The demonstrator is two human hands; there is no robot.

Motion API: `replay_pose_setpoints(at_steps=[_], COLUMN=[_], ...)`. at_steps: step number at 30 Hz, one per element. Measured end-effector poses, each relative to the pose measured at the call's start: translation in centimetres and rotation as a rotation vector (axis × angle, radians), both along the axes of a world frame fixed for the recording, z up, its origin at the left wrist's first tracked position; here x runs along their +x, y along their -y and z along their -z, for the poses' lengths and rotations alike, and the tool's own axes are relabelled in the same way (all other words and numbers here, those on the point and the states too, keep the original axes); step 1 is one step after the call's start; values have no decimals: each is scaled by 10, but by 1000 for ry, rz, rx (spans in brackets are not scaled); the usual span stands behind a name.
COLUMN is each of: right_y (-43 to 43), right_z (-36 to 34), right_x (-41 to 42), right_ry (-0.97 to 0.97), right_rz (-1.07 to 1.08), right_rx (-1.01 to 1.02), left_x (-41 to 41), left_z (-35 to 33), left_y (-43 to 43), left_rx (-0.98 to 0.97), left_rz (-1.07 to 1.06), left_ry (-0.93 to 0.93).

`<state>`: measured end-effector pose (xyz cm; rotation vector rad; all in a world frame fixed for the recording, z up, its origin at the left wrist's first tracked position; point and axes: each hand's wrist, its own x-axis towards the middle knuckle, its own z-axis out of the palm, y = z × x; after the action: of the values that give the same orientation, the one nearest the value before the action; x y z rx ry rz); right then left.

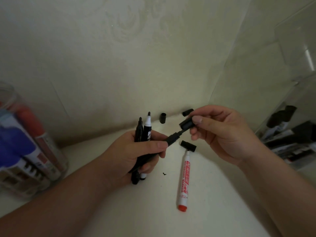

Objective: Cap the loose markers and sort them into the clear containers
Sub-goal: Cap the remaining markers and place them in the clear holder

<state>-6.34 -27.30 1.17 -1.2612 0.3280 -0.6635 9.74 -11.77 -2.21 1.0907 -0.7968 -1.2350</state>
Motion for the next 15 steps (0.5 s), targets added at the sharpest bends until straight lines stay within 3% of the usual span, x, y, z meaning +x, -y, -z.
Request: replay_pose_setpoints(at_steps=[4,15], right_y=[0,-4], right_z=[-4,-15], right_x=[-3,-10], right_ry=[0,-313], right_rz=[-17,-163], right_rx=[-3,-308], left_x=[1,-1], left_z=[0,-7], left_y=[0,-3], left_rx=[5,53], left_rz=[20,132], left_ry=[12,164])
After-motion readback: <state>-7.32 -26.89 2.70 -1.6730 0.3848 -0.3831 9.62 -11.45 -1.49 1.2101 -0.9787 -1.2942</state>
